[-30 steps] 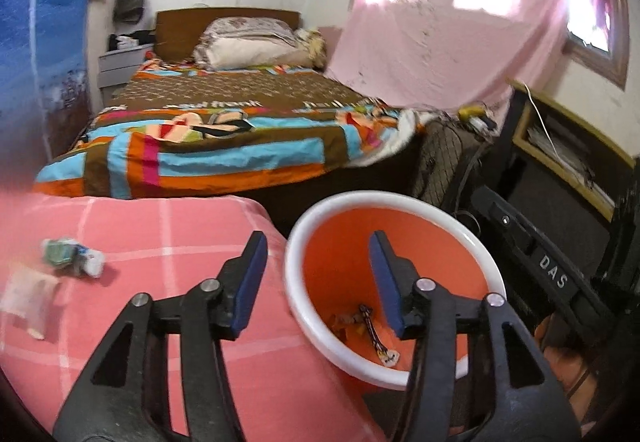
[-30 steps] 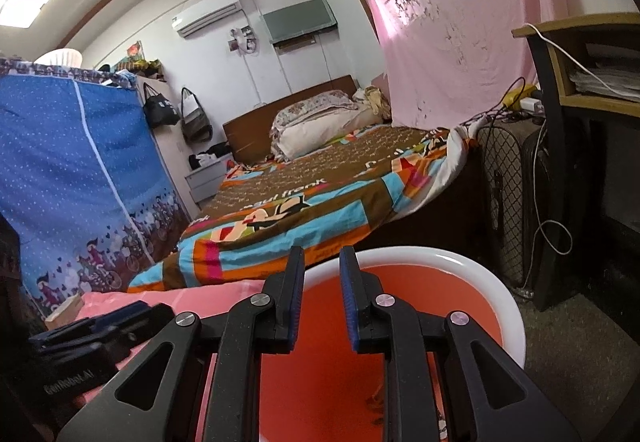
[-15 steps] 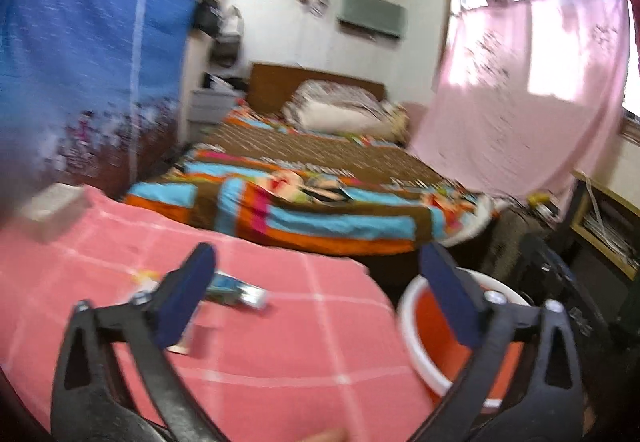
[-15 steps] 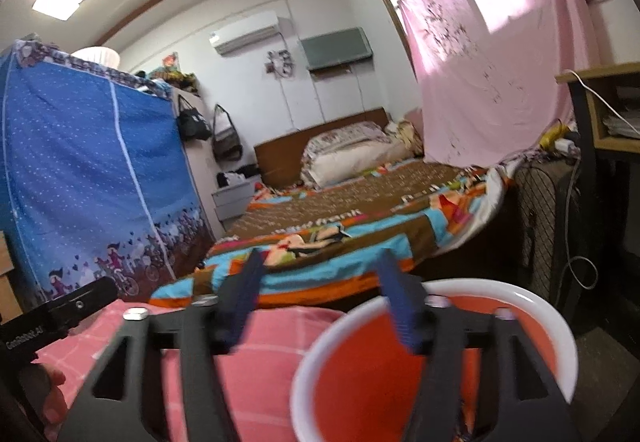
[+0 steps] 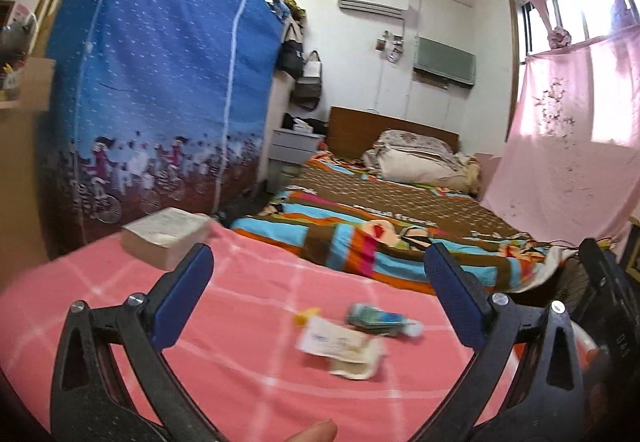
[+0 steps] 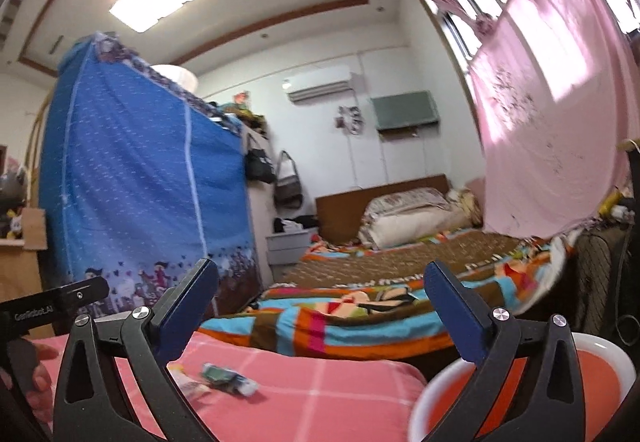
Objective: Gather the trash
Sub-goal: 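Move both tools back over the remaining items on the bedspread, then grasp the white paper with the left tool while the right tool grasps the white tube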
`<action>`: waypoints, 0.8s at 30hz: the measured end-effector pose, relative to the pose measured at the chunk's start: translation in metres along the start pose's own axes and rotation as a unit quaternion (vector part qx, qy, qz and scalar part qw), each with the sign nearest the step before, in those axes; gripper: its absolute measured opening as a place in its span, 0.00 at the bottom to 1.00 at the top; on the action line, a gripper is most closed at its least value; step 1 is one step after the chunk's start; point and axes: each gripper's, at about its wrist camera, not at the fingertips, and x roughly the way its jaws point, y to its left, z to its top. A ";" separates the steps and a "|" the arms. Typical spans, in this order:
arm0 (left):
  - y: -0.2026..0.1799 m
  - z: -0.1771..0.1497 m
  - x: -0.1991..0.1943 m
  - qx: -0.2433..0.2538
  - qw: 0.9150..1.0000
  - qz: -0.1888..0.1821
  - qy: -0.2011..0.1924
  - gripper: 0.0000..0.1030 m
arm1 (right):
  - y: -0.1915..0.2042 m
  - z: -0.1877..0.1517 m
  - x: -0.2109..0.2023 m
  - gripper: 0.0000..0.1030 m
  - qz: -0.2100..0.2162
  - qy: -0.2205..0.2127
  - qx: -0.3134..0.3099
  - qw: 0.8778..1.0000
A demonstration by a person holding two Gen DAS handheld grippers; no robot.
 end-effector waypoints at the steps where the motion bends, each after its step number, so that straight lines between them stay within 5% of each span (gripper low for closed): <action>1: 0.005 -0.001 0.000 0.003 1.000 0.005 -0.001 1.00 | 0.004 -0.001 0.002 1.00 0.005 0.000 -0.004 1.000; 10: 0.024 -0.012 0.014 0.025 0.999 0.009 0.025 1.00 | 0.038 -0.018 0.027 1.00 0.030 0.029 -0.041 0.998; 16: 0.020 -0.023 0.046 0.035 0.993 -0.011 0.110 1.00 | 0.039 -0.031 0.051 1.00 0.027 0.090 -0.055 0.994; 24: 0.018 -0.039 0.083 0.016 0.974 -0.053 0.219 0.70 | 0.034 -0.051 0.089 0.96 0.038 0.204 -0.043 0.977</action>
